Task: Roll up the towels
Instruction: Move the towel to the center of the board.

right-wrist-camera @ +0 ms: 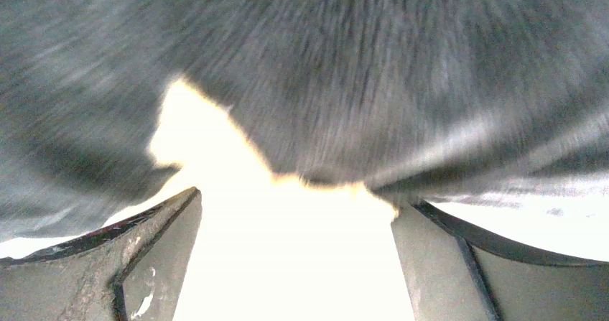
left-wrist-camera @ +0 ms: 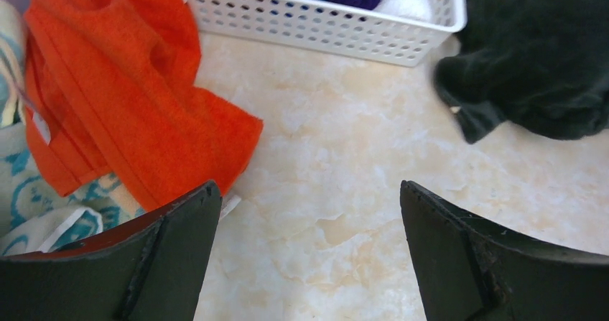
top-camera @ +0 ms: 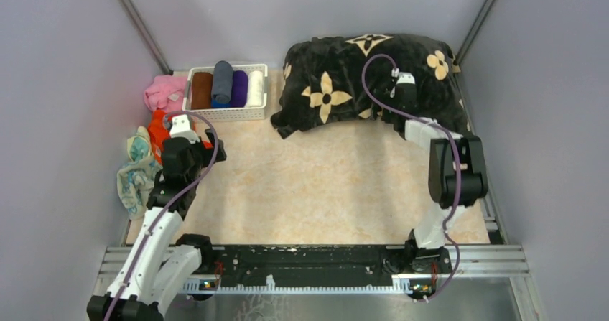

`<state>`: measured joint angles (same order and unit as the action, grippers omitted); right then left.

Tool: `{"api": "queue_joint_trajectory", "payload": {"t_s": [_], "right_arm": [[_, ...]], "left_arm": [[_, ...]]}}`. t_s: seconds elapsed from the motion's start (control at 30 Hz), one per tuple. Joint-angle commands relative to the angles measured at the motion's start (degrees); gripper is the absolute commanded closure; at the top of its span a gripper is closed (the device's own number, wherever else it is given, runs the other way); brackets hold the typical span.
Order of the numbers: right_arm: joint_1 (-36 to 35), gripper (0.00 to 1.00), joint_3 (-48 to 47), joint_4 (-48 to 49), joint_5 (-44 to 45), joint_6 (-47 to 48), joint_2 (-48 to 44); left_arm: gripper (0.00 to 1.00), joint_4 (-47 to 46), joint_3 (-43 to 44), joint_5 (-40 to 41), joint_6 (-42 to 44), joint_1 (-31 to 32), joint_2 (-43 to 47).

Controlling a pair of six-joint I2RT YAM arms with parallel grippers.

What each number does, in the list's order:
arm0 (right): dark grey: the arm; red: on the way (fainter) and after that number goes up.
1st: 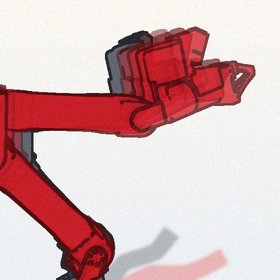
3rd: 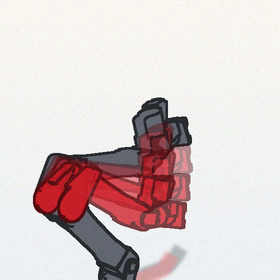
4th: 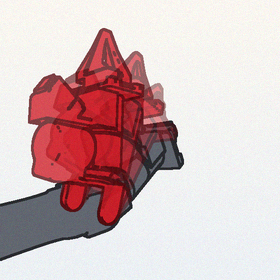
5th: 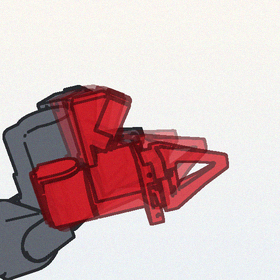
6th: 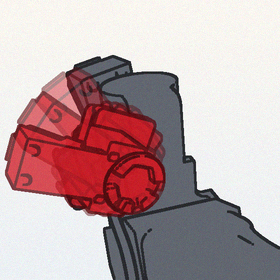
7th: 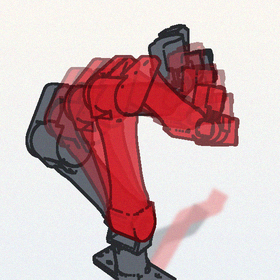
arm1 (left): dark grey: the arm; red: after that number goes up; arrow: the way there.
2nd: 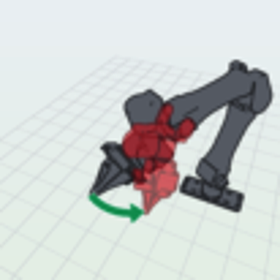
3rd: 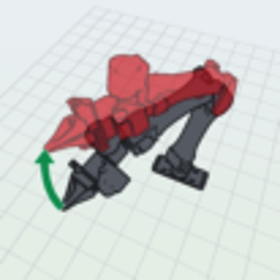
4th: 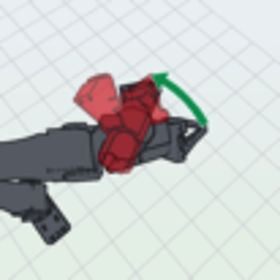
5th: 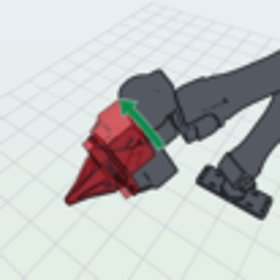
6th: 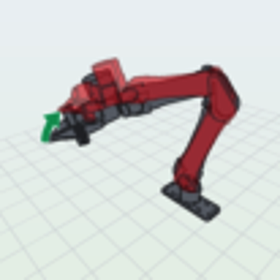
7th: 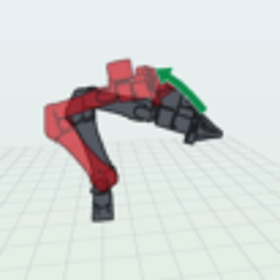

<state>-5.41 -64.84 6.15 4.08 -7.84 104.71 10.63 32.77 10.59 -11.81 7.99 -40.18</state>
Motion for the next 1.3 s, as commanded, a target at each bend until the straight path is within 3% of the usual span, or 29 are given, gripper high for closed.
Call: {"api": "queue_joint_trajectory", "payload": {"t_s": [0.0,0.23,0.37,0.5,0.63,0.9,1.03,1.13,1.27], "right_arm": [[-0.9,0.01,6.2,-1.2,-6.6,-5.2,-15.7],[-2.2,0.01,16.0,-4.7,-10.1,-7.4,-29.5],[-5.4,0.01,19.0,-3.1,-12.8,-8.3,-34.1],[-9.0,0.01,19.8,-2.6,-14.9,-8.6,-35.2],[-9.4,0.01,20.4,-2.8,-16.3,-8.9,-36.3],[-9.4,0.01,20.3,-4.3,-16.9,-8.3,-38.0],[-9.4,0.01,20.3,-4.7,-17.8,-8.5,-39.8],[-9.4,0.01,20.0,-6.0,-18.4,-8.1,-41.7],[-9.5,0.01,19.5,-8.0,-19.5,-7.5,-44.3]], "left_arm": [[0.01,2.2,2.8,7.6,-2.5,-0.5,-5.7],[0.01,2.9,11.1,15.6,-1.2,-5.2,-23.0],[0.03,-0.2,17.1,15.1,-0.3,-11.3,-32.4],[0.12,-1.8,23.1,12.4,0.0,-16.3,-41.6],[0.27,-2.8,27.4,11.9,2.0,-17.4,-47.9],[0.72,-2.4,28.7,7.3,4.5,-19.0,-54.0],[1.00,-0.8,29.4,1.7,5.1,-19.0,-53.6],[1.00,4.7,32.8,-3.9,5.3,-16.4,-51.0],[1.00,9.7,35.2,-5.5,4.6,-5.8,-42.7]]}}
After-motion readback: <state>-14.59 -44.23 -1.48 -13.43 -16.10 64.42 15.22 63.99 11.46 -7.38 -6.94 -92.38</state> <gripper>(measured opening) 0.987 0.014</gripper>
